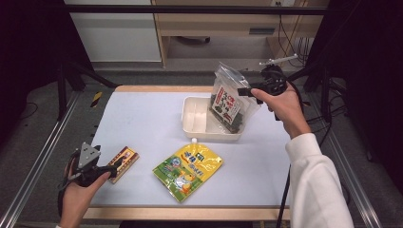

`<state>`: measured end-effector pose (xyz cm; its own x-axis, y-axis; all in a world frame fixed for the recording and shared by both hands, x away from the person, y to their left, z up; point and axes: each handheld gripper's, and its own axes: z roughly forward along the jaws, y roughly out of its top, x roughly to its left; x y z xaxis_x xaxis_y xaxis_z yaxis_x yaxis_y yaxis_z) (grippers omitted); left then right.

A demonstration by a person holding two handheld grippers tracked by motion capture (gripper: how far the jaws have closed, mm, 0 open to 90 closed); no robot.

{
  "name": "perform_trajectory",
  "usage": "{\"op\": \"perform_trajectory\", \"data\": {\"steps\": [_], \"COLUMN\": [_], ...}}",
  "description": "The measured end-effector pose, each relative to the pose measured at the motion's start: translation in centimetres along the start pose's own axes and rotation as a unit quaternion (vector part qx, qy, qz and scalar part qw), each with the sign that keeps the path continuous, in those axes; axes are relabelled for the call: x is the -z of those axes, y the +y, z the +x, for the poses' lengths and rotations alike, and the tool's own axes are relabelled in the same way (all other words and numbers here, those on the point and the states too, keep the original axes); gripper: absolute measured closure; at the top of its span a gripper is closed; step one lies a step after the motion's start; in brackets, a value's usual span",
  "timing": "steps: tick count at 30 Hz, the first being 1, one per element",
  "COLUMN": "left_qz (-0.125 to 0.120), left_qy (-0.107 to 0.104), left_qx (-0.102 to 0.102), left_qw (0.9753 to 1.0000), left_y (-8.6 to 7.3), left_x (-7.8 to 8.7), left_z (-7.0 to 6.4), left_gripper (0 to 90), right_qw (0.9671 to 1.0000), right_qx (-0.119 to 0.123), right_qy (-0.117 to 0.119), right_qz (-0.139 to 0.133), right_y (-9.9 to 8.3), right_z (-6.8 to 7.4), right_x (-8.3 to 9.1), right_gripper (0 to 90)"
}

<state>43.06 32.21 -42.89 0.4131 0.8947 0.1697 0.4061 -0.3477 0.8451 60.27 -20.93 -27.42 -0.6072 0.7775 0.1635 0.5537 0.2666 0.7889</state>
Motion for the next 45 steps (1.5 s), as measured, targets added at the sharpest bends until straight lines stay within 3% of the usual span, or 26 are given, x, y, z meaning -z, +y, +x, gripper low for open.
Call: {"op": "perform_trajectory", "data": {"steps": [9,15,21,26,30,34,37,39,45], "left_qz": [0.000,0.000,0.004,0.008,0.011,0.011,0.014,0.014,0.010], "left_qy": [0.000,0.001,-0.005,-0.016,-0.020,-0.027,-0.039,-0.050,-0.076], "left_qx": [0.000,-0.001,-0.006,-0.003,-0.008,-0.013,-0.021,-0.023,-0.031], "left_qw": [1.0000,1.0000,1.0000,0.9998,0.9997,0.9995,0.9989,0.9984,0.9966], "left_y": [0.0,0.0,0.0,0.0,0.1,0.3,0.6,0.8,1.3], "left_x": [0.0,0.0,-0.2,-0.3,-0.4,-0.6,-0.8,-0.9,-1.2], "left_z": [0.0,-0.1,-0.6,-1.0,-1.4,-2.0,-2.7,-3.4,-5.4], "left_gripper": [10.3,10.3,10.4,10.4,10.3,10.4,10.5,10.5,10.4], "right_qw": [0.9991,0.9959,0.9919,0.9879,0.9841,0.9820,0.9830,0.9846,0.9910], "right_qx": [0.015,0.035,0.049,0.062,0.068,0.056,0.039,0.040,0.034], "right_qy": [0.007,-0.012,-0.038,-0.058,-0.090,-0.112,-0.113,-0.113,-0.081], "right_qz": [-0.038,-0.083,-0.111,-0.130,-0.137,-0.141,-0.140,-0.128,-0.101], "right_y": [-0.2,-0.8,-3.4,-6.4,-8.9,-11.5,-13.3,-14.2,-15.7], "right_z": [1.5,2.9,4.2,6.0,7.3,8.4,8.9,9.1,9.5], "right_x": [1.7,4.6,7.6,8.6,8.5,7.6,6.3,5.1,2.1], "right_gripper": [29.1,21.6,18.0,15.4,15.5,16.1,20.3,22.7,24.5]}}
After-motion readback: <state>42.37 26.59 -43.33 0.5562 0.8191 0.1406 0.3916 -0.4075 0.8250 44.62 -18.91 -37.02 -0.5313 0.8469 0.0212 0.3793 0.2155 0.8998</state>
